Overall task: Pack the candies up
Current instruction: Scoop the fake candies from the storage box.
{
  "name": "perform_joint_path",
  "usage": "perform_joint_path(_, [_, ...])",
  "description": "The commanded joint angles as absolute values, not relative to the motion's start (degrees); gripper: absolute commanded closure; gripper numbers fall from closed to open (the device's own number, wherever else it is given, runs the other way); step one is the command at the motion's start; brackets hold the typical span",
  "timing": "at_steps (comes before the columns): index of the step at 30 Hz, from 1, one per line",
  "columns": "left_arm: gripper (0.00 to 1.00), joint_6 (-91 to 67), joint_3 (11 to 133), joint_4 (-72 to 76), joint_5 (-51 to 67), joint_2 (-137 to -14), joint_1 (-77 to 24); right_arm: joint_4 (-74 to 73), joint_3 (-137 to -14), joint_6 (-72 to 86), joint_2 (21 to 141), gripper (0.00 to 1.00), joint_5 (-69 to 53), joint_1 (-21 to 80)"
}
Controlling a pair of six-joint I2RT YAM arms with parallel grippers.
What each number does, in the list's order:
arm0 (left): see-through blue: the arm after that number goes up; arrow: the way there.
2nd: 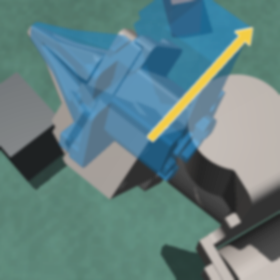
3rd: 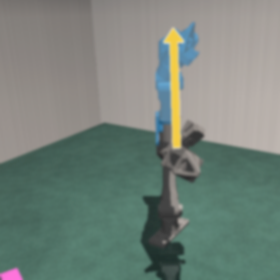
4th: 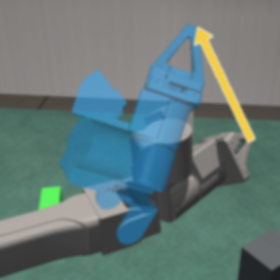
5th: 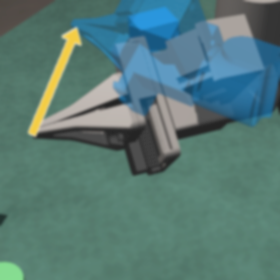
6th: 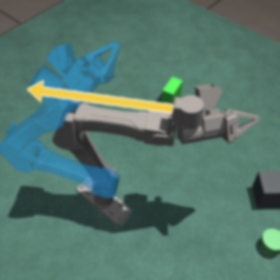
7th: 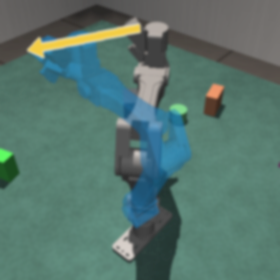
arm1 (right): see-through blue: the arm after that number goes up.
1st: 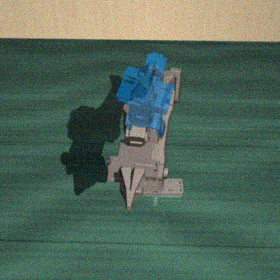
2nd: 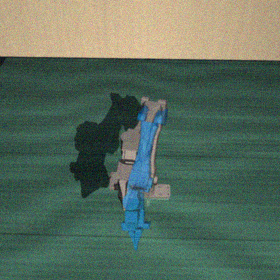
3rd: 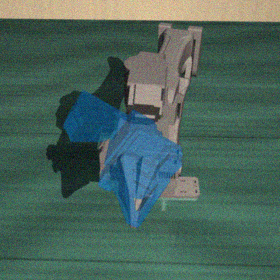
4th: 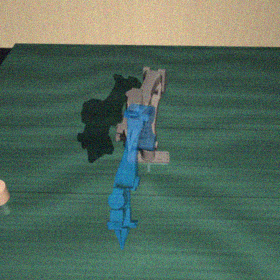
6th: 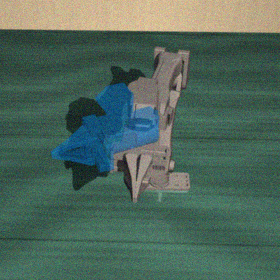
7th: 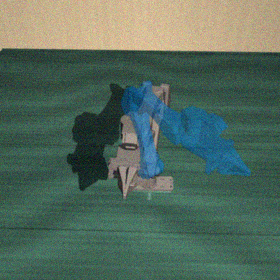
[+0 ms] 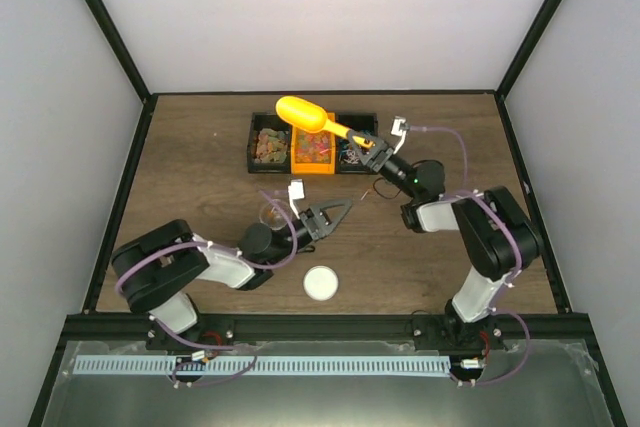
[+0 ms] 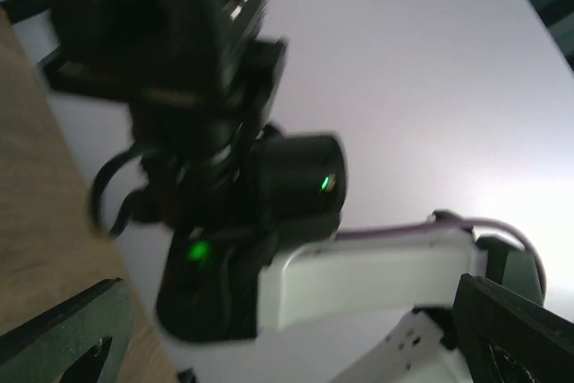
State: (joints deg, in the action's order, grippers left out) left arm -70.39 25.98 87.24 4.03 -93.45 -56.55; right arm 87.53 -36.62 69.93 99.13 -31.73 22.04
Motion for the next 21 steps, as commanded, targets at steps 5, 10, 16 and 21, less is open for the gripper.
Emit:
perform_joint_path(5, [0.0, -48.79, 30.95, 51.94, 3.57, -76.09, -58.69, 63.7, -41.63, 52.47, 83.95, 0.9, -34.87, 14.37])
perform_joint_path(10, [0.0, -38.16, 39.86, 26.54, -6.78, -66.14, -58.7, 36.95, -47.77, 35.83, 75.32, 0.9, -29.0, 14.02])
perform_joint_path(16, [0.0, -32.18, 46.84, 1.03, -26.2, -56.81, -58.6, 18.48, -51.12, 23.1, 70.81, 0.91, -14.54, 14.06])
perform_joint_path(21, [0.0, -28.24, 48.61, -1.68, -37.33, -55.32, -58.43, 19.3, -48.58, 19.85, 71.63, 0.92, -8.4, 14.3])
